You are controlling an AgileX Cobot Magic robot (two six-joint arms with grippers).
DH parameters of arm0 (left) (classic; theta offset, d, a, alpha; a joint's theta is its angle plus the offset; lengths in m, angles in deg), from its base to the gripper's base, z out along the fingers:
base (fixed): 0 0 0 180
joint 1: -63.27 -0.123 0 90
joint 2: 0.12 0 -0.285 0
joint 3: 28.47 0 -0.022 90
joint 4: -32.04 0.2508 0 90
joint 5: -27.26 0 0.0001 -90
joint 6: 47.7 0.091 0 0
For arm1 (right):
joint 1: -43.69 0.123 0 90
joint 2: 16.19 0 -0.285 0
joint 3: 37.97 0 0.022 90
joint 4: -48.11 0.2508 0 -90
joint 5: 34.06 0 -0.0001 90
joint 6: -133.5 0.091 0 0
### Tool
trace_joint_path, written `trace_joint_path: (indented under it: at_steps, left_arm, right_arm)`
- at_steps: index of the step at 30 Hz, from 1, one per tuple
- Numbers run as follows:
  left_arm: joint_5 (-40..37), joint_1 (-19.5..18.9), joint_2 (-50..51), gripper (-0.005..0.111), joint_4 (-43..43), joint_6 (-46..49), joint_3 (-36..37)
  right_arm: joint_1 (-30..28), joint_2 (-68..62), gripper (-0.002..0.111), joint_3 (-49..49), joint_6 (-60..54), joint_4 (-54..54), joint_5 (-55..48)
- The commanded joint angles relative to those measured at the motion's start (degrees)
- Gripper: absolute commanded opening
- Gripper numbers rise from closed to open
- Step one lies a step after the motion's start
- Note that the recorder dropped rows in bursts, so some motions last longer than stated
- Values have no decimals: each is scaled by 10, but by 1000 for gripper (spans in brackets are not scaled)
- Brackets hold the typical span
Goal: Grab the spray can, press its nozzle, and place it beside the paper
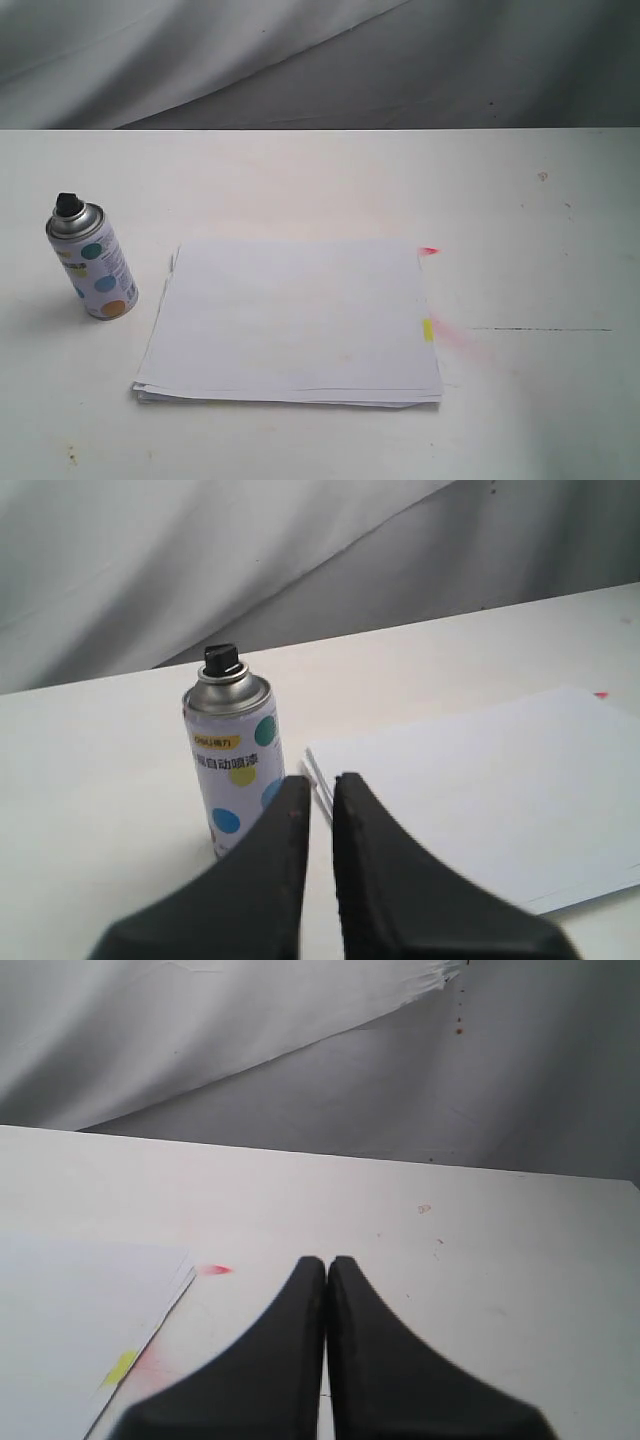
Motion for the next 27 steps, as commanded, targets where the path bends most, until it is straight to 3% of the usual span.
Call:
trace_joint_path:
  at_steps: [1, 27]
  left_arm:
    - [-9, -5, -3, 10, -9, -6, 3]
    - [-8, -5, -3, 10, -9, 5, 3]
  right_arm:
    - [-4, 3, 0, -2, 1, -5, -2]
    - [-4, 3, 0, -2, 1, -5, -2]
